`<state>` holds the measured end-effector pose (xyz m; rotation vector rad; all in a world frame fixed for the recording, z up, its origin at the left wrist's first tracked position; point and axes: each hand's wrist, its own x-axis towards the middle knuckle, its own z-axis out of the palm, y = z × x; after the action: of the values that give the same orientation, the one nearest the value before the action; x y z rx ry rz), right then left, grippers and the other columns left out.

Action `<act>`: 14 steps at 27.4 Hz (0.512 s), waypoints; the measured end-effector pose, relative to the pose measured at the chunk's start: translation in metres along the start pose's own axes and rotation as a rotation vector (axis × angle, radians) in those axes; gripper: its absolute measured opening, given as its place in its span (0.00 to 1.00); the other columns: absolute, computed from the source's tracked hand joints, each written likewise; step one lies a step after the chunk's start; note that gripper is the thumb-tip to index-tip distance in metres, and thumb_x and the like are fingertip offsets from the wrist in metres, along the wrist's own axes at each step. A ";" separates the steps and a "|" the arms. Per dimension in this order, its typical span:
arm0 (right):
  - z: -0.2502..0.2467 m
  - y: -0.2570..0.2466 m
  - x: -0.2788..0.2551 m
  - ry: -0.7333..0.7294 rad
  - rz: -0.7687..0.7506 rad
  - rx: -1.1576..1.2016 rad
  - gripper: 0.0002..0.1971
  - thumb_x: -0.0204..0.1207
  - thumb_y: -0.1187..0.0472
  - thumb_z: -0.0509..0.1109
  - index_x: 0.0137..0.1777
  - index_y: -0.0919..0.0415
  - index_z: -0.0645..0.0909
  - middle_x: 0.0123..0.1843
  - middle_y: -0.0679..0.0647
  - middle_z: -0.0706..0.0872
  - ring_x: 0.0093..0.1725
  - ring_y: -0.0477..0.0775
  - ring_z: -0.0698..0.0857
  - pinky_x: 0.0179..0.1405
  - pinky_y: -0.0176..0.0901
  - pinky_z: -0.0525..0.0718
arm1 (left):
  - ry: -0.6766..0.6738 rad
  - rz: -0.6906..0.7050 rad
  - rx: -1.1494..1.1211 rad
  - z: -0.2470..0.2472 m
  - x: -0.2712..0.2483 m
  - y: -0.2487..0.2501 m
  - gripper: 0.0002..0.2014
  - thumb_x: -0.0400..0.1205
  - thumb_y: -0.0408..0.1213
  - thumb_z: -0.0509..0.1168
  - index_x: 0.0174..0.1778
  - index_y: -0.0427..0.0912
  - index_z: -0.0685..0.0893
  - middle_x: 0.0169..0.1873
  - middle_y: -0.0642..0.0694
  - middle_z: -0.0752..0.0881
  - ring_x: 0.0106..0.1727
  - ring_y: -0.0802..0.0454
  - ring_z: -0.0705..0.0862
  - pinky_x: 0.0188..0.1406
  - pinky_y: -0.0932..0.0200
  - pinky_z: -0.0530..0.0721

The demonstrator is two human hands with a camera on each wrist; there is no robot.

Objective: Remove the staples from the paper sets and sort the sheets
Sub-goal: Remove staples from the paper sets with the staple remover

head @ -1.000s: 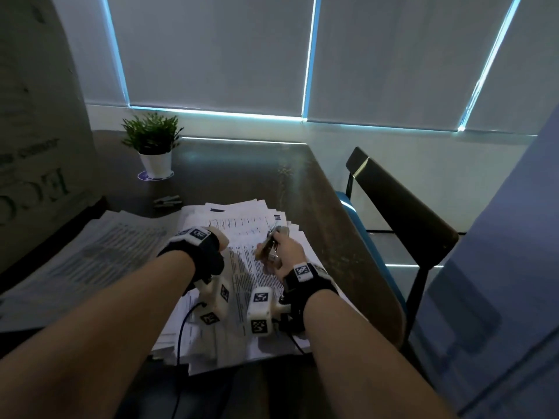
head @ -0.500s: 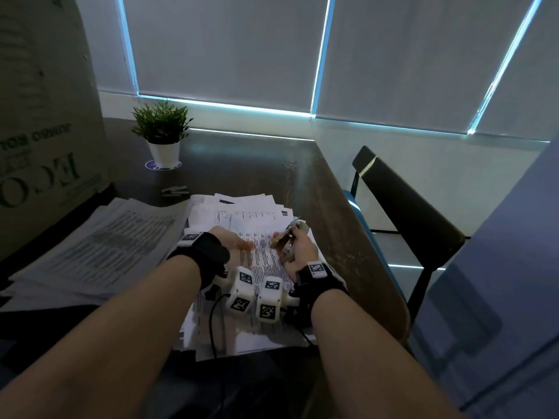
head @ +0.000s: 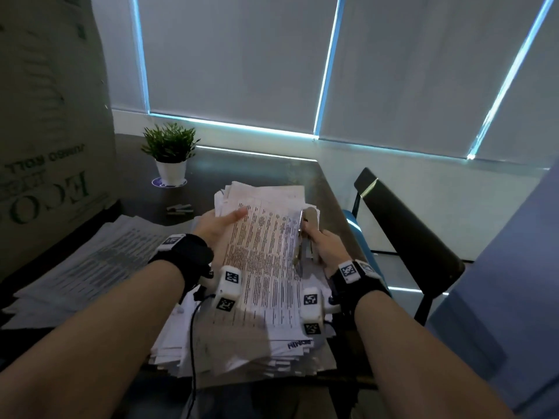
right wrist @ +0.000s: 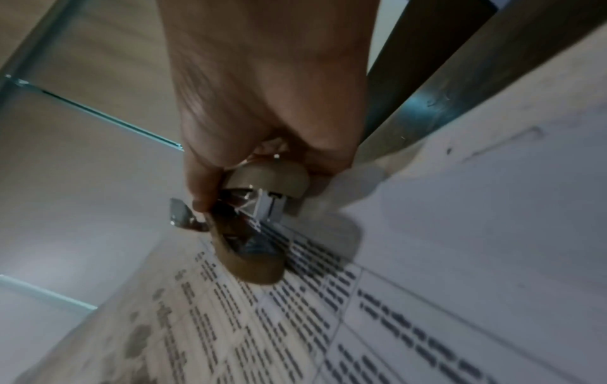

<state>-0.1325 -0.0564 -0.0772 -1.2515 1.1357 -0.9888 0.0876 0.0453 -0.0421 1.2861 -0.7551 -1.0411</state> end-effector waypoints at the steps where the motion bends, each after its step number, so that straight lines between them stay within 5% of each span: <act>1: 0.000 -0.005 0.000 -0.004 -0.012 0.049 0.19 0.71 0.47 0.79 0.46 0.65 0.87 0.42 0.62 0.91 0.39 0.60 0.89 0.51 0.56 0.88 | 0.003 -0.025 -0.018 -0.001 0.001 0.007 0.23 0.74 0.44 0.75 0.60 0.33 0.84 0.55 0.32 0.87 0.53 0.35 0.88 0.58 0.36 0.84; 4: 0.006 -0.018 0.006 0.016 -0.032 0.246 0.12 0.77 0.54 0.75 0.44 0.65 0.83 0.37 0.59 0.87 0.28 0.51 0.85 0.33 0.43 0.86 | -0.068 -0.131 0.114 -0.008 0.004 0.020 0.15 0.80 0.39 0.68 0.61 0.36 0.83 0.56 0.36 0.87 0.58 0.37 0.85 0.64 0.39 0.80; 7: 0.017 -0.024 0.009 -0.028 -0.039 0.295 0.14 0.78 0.55 0.75 0.54 0.66 0.84 0.42 0.62 0.91 0.42 0.62 0.90 0.53 0.58 0.89 | -0.054 -0.095 0.264 -0.021 0.015 0.013 0.13 0.80 0.29 0.68 0.60 0.32 0.83 0.55 0.37 0.88 0.59 0.40 0.85 0.67 0.40 0.78; 9: 0.026 -0.022 0.014 -0.041 -0.073 0.230 0.13 0.75 0.51 0.77 0.52 0.61 0.88 0.48 0.64 0.92 0.54 0.70 0.89 0.64 0.69 0.83 | 0.011 -0.030 0.235 -0.029 0.022 0.011 0.16 0.75 0.28 0.72 0.60 0.30 0.84 0.54 0.37 0.88 0.58 0.40 0.86 0.64 0.44 0.80; 11: 0.033 -0.020 0.015 -0.077 -0.077 0.178 0.15 0.69 0.46 0.80 0.45 0.57 0.91 0.50 0.63 0.92 0.59 0.71 0.87 0.65 0.70 0.82 | 0.092 0.039 0.182 -0.030 0.028 0.009 0.18 0.72 0.30 0.76 0.57 0.32 0.85 0.51 0.39 0.89 0.54 0.43 0.87 0.53 0.52 0.83; 14: 0.039 -0.016 0.020 -0.050 -0.090 0.137 0.12 0.73 0.48 0.78 0.43 0.57 0.90 0.47 0.62 0.92 0.49 0.64 0.90 0.54 0.56 0.87 | 0.113 0.112 0.191 -0.022 0.032 0.009 0.16 0.74 0.35 0.76 0.55 0.36 0.86 0.48 0.41 0.90 0.48 0.46 0.88 0.41 0.57 0.83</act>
<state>-0.0902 -0.0703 -0.0639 -1.2182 0.9638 -1.0785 0.1214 0.0241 -0.0405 1.4353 -0.8453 -0.8143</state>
